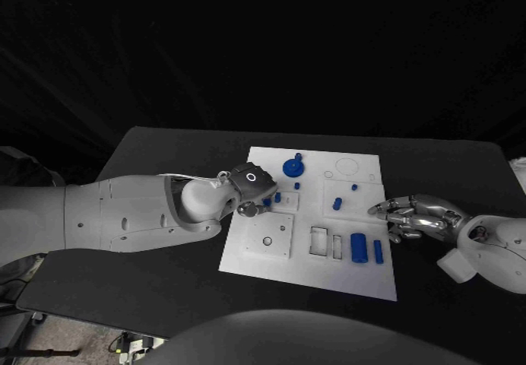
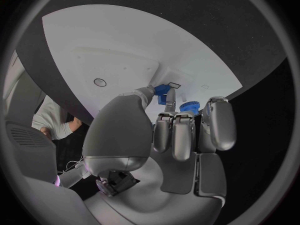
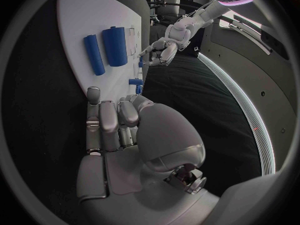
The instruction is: Assemble the parts on the task board
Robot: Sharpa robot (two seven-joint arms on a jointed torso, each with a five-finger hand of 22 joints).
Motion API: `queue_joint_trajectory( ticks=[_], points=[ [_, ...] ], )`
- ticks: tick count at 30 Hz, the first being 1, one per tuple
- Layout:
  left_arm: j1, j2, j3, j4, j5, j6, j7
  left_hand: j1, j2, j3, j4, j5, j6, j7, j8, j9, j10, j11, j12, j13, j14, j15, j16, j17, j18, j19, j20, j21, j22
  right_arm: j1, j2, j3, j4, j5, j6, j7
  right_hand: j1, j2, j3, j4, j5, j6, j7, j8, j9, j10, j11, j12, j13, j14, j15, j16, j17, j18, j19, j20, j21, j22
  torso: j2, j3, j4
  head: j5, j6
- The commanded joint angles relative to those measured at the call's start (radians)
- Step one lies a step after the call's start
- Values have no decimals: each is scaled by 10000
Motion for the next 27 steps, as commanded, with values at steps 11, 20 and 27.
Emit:
queue_joint_trajectory(
  ticks=[11,20,27],
  points=[
    [-35,-146,-29,29,278,-286,1091,-748,392,848,38,-499,-366,117,-1371,-1533,662,32,-106,2325,1050,17,24,2627,144,-143,168,-145,1920,-29,-14,-10,21,-19,165,-21,-81,10,84,-15,30,-13,43,25,16,-57,-10,-9,-20,-44,-1,2,-15,-46,-49,22,-17,382,3,2,-2,6,1],
    [-35,-211,-28,2,317,-105,1038,-1068,498,1292,35,-514,-580,115,-2060,-2457,647,25,-121,2312,1050,13,24,2627,155,-186,208,-183,1906,-32,-15,-10,26,-19,177,-21,-81,10,84,-15,30,-13,43,25,16,-57,-10,-9,-20,-44,-1,2,-15,-46,-49,22,-17,382,-1,0,-6,2,1],
    [-35,-225,-28,-48,321,91,927,-1089,473,1386,30,-509,-617,116,-2199,-2671,628,29,-142,2297,1050,19,24,2627,161,-210,218,-211,1897,-38,-31,-10,33,-19,180,-25,-81,10,84,-15,30,-13,43,25,16,-57,-10,-9,-20,-44,-1,2,-15,-46,-49,22,-17,382,0,-4,-6,7,1]
  ],
)
